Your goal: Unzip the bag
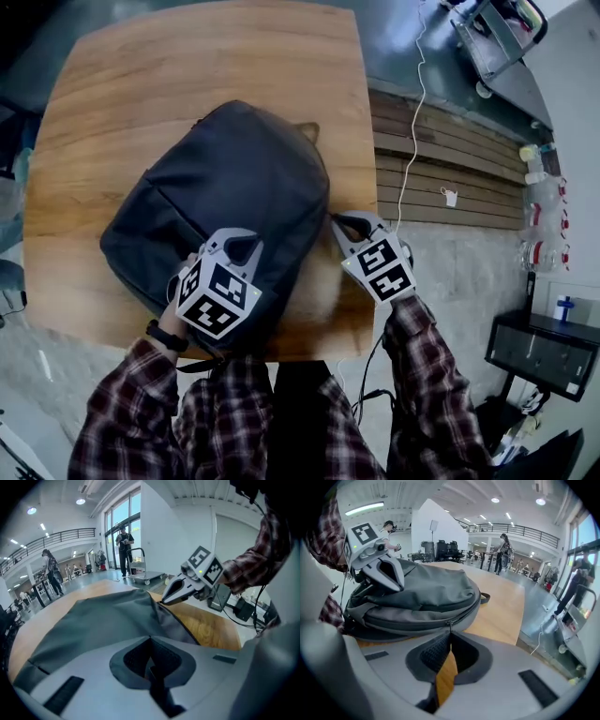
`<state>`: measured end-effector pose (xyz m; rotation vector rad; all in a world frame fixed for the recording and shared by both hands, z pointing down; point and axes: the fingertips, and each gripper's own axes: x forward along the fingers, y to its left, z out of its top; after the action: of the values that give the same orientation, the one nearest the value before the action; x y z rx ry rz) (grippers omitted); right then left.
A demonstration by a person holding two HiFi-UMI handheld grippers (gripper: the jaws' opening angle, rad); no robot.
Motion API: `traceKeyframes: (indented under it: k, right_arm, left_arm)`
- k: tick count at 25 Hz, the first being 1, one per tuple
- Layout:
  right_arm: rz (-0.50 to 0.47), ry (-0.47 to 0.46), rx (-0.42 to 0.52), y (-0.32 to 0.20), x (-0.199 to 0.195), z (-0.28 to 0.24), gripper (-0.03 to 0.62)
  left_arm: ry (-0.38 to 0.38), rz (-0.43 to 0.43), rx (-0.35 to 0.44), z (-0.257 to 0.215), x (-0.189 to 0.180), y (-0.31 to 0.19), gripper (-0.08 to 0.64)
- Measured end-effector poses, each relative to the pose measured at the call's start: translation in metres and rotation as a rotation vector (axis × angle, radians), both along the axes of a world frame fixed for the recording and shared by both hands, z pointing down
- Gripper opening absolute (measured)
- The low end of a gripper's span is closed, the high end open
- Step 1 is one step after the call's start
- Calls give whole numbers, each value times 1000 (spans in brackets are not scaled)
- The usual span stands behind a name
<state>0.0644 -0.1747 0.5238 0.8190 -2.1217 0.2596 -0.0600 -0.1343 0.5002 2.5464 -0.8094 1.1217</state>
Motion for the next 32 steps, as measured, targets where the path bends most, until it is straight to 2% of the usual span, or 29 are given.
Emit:
traceKeyframes:
  k: [3,5,7,9,12,18,28,32]
  right_arm:
    - [-4,4,-5,-17,-4,2,18]
    - [23,1,-6,-18,-7,3,18]
    - [74,-18,-10,-11,-9,1,18]
    - [130,-39,-20,-1,-9,-1,18]
    - [186,-52,-19,13,-14,-1,18]
    - [256,-125,-48,61,-34,-2,18]
    - [173,-206,-145,136,-89,-7,18]
    - [200,-233,-150,141,-96,-7,20]
  left_arm:
    - [40,-48,-40,11,3,-4,8]
    - [69,-121,-64,19,-1,-13,8]
    - [91,-204,-58,22,-6,-20,8]
    - [76,-245,-29,22,-9,-22,8]
    - [37,-260,-6,27,-7,-23,8]
    - [25,-276,-8,30,-4,-26,8]
    - [25,-280,-6,32,-4,-27,8]
    - [24,-279,5,31,-4,-32,8]
